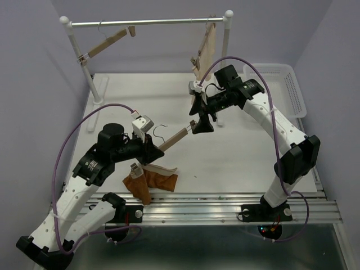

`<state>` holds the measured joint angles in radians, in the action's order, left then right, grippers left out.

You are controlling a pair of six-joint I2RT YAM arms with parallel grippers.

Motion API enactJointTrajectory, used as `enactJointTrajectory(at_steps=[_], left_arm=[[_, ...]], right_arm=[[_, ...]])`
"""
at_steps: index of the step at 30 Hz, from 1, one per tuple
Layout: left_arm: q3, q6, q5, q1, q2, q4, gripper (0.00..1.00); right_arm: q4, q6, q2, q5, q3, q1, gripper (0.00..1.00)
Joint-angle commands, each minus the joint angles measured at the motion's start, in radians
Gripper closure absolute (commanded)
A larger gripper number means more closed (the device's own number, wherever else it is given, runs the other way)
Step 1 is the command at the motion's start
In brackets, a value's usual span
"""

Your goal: Remove the underwear clipped to the hanger

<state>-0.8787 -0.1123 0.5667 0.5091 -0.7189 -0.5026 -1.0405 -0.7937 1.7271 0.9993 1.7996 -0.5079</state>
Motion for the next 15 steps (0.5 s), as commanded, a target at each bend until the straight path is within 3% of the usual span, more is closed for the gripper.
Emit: enactJointTrajectory(at_steps=[1, 8, 11, 15], left_arm=[[-0.022, -0.021, -0.022, 0.002, -0.005, 0.075, 1.00], [-0.010, -0.096, -0.123, 0.002, -0.028, 0.153, 1.00], [0.010, -0.113, -0.119, 0.002, -0.033, 0.177, 1.00], [-0.003, -0.118, -0.163, 0.000, -0.036, 0.185, 1.00]], right_arm=[[0.231, 0.189, -0.079, -0.115, -0.037, -0.007, 0.00], [0.506, 0.512, -0.130, -0.431, -0.066, -0.007, 0.00], [0.594, 0.579, -0.162, -0.620, -0.075, -0.007, 0.00], [0.625, 0.629, -0.198, -0.740, -0.085, -0.007, 0.00]])
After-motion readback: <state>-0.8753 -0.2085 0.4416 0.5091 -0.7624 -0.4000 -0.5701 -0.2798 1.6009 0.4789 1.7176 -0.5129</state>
